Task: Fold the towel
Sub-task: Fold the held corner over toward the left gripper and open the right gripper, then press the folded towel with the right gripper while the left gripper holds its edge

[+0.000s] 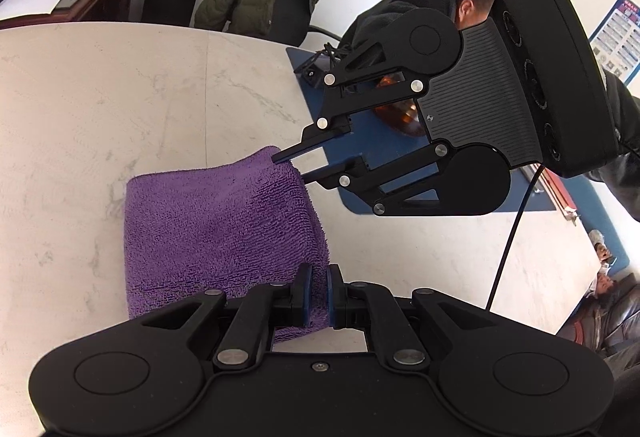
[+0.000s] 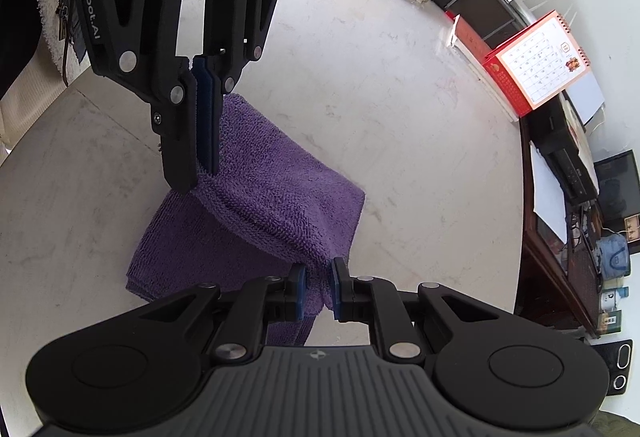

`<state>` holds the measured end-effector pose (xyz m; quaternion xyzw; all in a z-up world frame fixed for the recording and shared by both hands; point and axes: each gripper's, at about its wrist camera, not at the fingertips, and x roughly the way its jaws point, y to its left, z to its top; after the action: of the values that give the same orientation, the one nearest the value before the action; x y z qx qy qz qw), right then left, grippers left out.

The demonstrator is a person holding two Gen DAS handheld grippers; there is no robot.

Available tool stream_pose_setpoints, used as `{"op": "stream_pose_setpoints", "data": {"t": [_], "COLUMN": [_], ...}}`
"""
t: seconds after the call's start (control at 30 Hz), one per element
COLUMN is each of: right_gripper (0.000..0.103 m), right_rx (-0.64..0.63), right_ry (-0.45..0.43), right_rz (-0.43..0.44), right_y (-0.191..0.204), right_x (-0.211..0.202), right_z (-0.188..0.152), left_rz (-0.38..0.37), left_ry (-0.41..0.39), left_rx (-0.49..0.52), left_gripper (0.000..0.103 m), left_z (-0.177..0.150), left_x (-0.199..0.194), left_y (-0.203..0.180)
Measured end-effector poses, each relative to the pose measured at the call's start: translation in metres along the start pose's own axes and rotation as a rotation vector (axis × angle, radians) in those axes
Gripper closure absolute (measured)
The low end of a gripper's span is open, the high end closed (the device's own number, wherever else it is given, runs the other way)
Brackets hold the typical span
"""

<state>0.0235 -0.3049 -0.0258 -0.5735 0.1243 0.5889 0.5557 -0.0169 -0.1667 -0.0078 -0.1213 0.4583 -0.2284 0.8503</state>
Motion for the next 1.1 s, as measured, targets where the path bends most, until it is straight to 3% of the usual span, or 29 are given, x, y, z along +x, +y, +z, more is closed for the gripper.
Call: {"op": "stream_pose_setpoints", "data": {"t": [0.23, 0.37, 0.4, 0.5, 0.57, 0.63, 0.73, 0.87, 1.03, 1.1], "right_gripper": [0.086, 0.063, 0.058, 0.056, 0.05, 0.045, 0.044, 0.044, 0.044, 0.05], "right_rx": [0.087, 0.205, 0.277, 0.572, 0.88, 1.29, 1.71, 1.993, 2.053, 2.041], "right_ry": [-0.008, -0.021, -0.027, -0.053, -0.084, -0.156, -0.207, -0.234, -0.237, -0.242], "right_rz": [0.018, 0.008, 0.007, 0.01, 0.033, 0.157, 0.348, 0.48, 0.512, 0.5], "right_y": [0.014, 0.015, 0.011, -0.007, -0.023, -0.032, -0.026, -0.016, -0.023, -0.027], "right_x": [0.021, 0.014, 0.009, -0.008, -0.016, -0.016, 0.005, 0.034, 0.058, 0.065], "right_z": [-0.021, -0.035, -0.041, -0.063, -0.085, -0.113, -0.139, -0.155, -0.152, -0.15], "left_rz": [-0.001, -0.007, -0.009, -0.015, -0.021, -0.026, -0.029, -0.034, -0.043, -0.048], "left_ry": [0.078, 0.084, 0.085, 0.076, 0.07, 0.063, 0.055, 0.046, 0.041, 0.038], "left_rx": [-0.028, -0.043, -0.045, -0.046, -0.049, -0.051, -0.046, -0.039, -0.036, -0.035], "left_gripper": [0.099, 0.099, 0.099, 0.099, 0.099, 0.099, 0.099, 0.099, 0.099, 0.099], "left_z": [-0.007, -0.01, -0.01, -0.011, -0.012, -0.013, -0.014, -0.015, -0.015, -0.015], "left_x": [0.032, 0.037, 0.038, 0.038, 0.039, 0.039, 0.037, 0.035, 0.033, 0.032], "left_y": [0.007, 0.011, 0.012, 0.014, 0.015, 0.014, 0.012, 0.011, 0.01, 0.01]}}
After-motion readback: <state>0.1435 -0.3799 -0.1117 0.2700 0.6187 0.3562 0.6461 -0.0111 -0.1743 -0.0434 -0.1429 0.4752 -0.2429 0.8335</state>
